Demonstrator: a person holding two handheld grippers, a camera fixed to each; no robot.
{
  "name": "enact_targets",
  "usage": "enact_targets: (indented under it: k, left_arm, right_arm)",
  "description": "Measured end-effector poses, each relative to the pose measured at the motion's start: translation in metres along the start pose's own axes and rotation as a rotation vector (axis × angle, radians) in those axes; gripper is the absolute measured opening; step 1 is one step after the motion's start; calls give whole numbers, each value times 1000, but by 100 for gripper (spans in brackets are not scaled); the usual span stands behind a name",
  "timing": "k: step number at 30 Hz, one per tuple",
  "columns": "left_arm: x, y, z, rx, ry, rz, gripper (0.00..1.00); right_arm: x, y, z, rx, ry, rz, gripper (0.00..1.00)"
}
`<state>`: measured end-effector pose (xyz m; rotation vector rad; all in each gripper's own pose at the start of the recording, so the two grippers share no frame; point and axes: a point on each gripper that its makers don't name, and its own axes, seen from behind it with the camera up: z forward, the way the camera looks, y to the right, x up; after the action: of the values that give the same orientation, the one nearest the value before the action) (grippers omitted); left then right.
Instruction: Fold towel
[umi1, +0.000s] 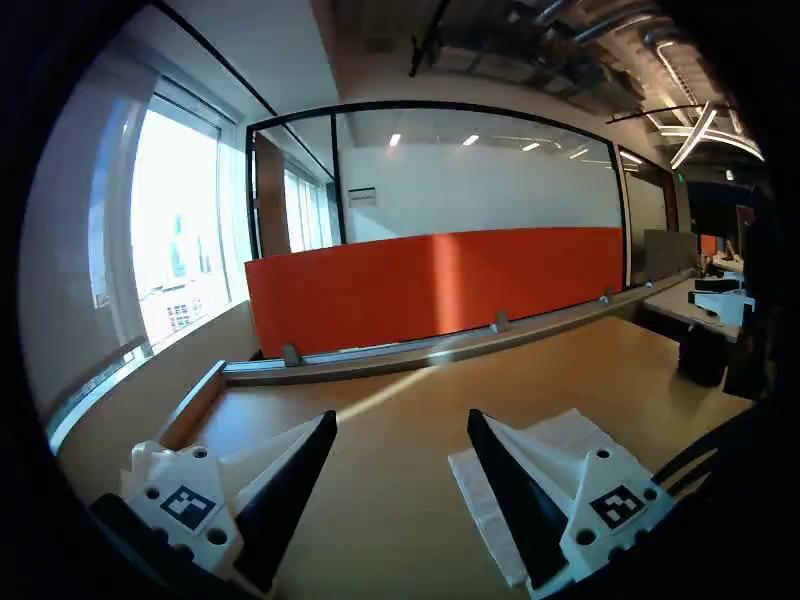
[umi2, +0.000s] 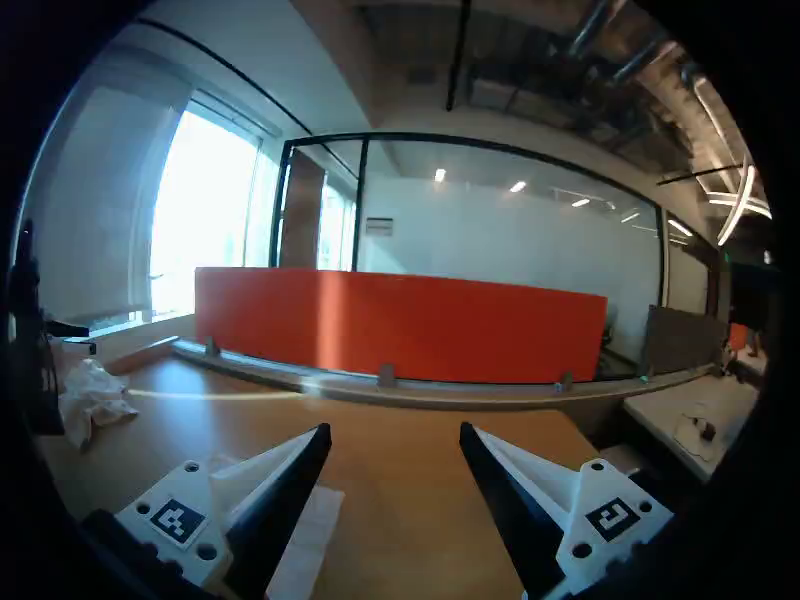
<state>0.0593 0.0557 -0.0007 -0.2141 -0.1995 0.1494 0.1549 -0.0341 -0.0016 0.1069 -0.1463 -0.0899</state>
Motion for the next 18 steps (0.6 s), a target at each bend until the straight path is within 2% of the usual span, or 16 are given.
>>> enact_targets:
  k: [7, 12, 18]
  left_arm:
    - [-17, 20, 4, -104, -83, 44, 97]
    - [-26, 30, 4, -152, -122, 53, 97]
    - [-37, 40, 3, -181, -153, 40, 97]
  right_arm:
    - [-13, -31, 2, 138, -98, -53, 100]
    - [-23, -56, -2, 249, -162, -77, 100]
    - [-33, -63, -4, 276, -198, -119, 100]
